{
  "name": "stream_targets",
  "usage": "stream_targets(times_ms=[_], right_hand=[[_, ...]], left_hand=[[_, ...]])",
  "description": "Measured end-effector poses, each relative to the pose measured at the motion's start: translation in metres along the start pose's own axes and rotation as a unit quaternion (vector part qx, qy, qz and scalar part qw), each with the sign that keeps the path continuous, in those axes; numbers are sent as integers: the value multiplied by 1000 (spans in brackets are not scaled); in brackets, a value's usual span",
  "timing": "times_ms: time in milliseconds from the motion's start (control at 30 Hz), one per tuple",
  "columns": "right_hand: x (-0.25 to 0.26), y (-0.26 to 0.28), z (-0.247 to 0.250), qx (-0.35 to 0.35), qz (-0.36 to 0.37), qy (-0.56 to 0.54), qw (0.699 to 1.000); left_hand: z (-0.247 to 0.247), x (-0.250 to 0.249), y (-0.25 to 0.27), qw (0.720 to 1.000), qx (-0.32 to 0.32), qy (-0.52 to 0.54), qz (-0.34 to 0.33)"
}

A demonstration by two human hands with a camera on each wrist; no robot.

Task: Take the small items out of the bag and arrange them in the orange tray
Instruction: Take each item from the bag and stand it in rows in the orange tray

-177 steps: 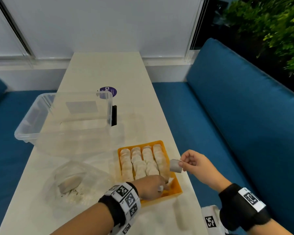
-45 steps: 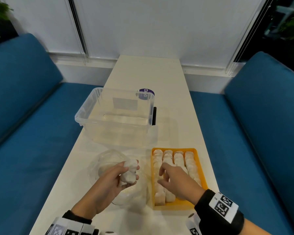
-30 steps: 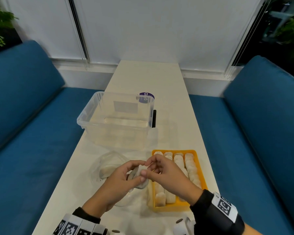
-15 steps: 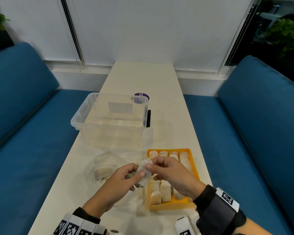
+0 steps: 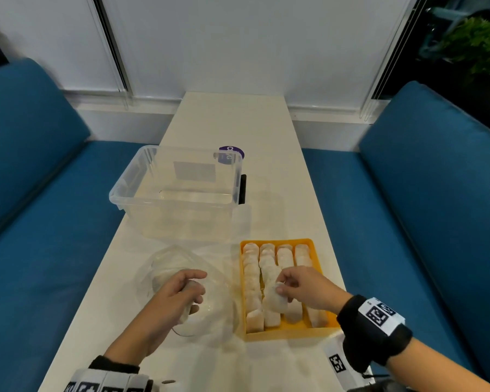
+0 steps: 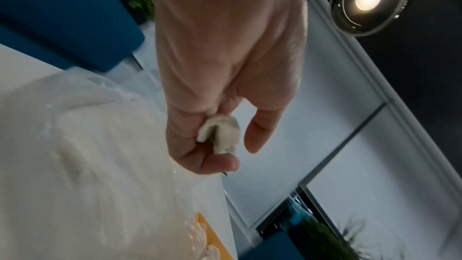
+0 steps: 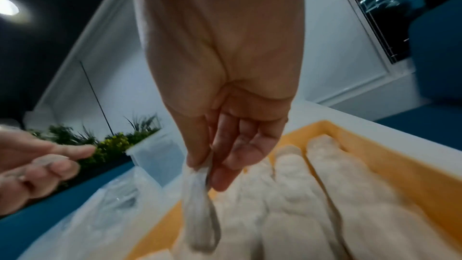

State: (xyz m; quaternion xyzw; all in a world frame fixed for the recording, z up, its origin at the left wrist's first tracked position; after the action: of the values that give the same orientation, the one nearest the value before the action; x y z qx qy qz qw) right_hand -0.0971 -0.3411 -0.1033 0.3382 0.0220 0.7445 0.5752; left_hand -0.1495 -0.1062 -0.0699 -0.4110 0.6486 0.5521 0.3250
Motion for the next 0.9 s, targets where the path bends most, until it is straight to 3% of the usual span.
stream_targets(times_ms=[167, 300, 800, 900], right_hand=[[-3, -5, -28, 99, 2, 21, 995], [-4, -12, -47, 137, -10, 37, 990], [-11, -13, -49, 98, -59, -23, 993], [-9, -12, -37, 66, -60, 34, 995]], left_hand=[[21, 7, 3, 999, -27, 36, 5], [28, 10, 3, 998, -30, 47, 12], [5, -1, -2, 993, 25, 117, -5], [-3, -6, -3, 988, 35, 152, -9]])
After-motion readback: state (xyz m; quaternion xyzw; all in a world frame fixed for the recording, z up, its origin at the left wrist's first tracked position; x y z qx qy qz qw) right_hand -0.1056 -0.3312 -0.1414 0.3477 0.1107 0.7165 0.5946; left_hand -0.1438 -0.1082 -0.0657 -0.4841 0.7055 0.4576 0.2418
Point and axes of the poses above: each hand's wrist, its own y-axis away from the middle knuckle, its own z-axis out of the back of the hand, x = y × z, the point moved 9 cm from there along -y, towards the middle knuckle, and after that the axes turned 14 degrees about y, right-handed, at the moved point
